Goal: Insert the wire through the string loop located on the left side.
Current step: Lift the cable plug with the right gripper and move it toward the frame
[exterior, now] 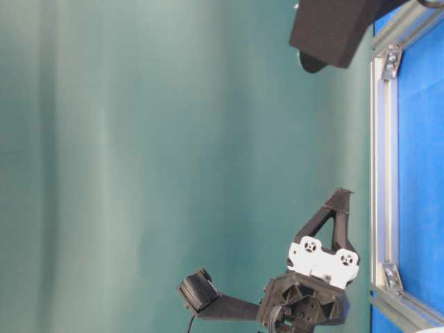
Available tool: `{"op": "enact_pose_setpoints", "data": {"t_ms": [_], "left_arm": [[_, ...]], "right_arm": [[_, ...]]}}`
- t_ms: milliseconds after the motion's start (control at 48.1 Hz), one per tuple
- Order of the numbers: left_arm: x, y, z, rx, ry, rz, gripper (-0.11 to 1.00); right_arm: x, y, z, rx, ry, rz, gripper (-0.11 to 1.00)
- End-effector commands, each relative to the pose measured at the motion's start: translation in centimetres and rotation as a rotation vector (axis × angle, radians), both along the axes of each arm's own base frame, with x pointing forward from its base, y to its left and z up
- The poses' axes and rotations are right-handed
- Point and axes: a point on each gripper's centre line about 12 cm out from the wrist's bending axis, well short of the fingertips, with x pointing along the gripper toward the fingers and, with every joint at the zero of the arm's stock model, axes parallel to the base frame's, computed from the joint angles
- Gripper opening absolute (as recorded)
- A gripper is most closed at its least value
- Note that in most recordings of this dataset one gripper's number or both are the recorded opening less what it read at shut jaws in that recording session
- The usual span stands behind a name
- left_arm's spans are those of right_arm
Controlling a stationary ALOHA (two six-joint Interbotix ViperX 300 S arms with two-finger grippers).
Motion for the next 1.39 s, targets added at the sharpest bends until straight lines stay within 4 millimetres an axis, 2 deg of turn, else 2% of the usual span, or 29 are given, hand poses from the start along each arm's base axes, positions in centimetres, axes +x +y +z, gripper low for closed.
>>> {"op": "enact_pose_setpoints", "data": {"t_ms": [0,104,291,457,1372], "left_arm": [[0.3,0.1,1.6,0.013,-0.046,-0.002,0.0],[0.3,0.0,1.6,0.014,-0.045,-0.003,0.0],[0.3,0.1,1.5,0.01,-0.042,-0.002,0.0],[0.3,0.0,1.6,0.012,-0.043,-0.003,0.0],[0.2,0.0,1.5,0.01,-0.04,-0.002,0.0]], "right_arm": [[0.4,0.1,2.9,0.017,-0.062,-0.001,0.0],[0.3,0.1,4.5,0.013,-0.063,-0.001,0.0],[0.0,-0.2,8.4,0.004,-0.087,-0.003,0.0],[-0.5,-0.3,10.9,0.004,-0.103,-0.005,0.0],[-0.7,-0.4,11.0,-0.002,-0.095,-0.005,0.0]]}}
